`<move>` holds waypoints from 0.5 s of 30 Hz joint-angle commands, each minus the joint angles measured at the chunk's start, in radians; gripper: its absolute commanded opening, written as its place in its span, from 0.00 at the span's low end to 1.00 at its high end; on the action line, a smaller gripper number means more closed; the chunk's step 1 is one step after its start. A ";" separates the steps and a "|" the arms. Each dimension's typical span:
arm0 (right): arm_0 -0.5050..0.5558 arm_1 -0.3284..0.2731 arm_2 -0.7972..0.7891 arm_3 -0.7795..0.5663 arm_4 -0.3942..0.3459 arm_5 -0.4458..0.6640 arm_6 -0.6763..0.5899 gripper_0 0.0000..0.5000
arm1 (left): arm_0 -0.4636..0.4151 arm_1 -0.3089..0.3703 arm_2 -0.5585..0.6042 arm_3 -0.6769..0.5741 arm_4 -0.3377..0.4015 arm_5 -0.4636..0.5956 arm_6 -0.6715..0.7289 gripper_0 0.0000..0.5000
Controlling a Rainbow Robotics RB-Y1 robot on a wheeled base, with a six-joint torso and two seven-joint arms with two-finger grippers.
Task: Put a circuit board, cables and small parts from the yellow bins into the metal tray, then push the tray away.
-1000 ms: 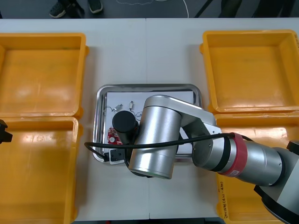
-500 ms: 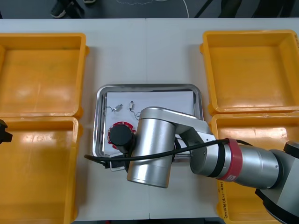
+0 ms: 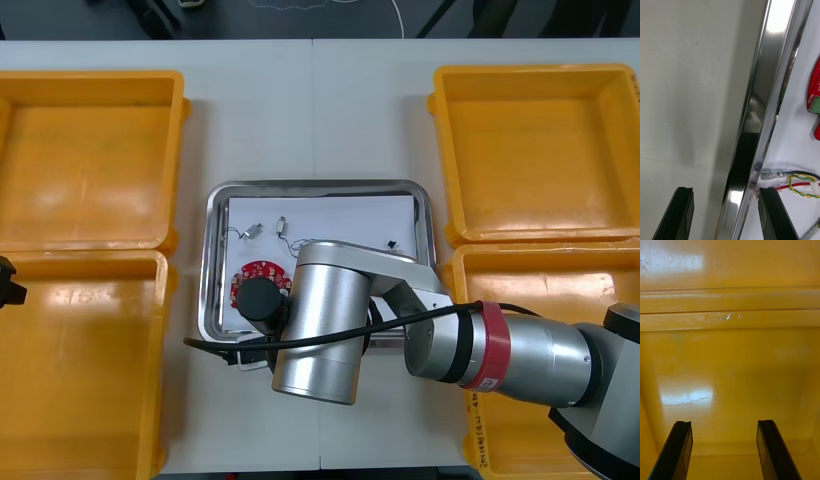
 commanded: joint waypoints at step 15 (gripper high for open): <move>-0.012 0.027 0.019 0.019 0.009 -0.034 -0.012 0.95 | 0.019 -0.010 0.031 -0.029 -0.009 0.006 -0.127 1.00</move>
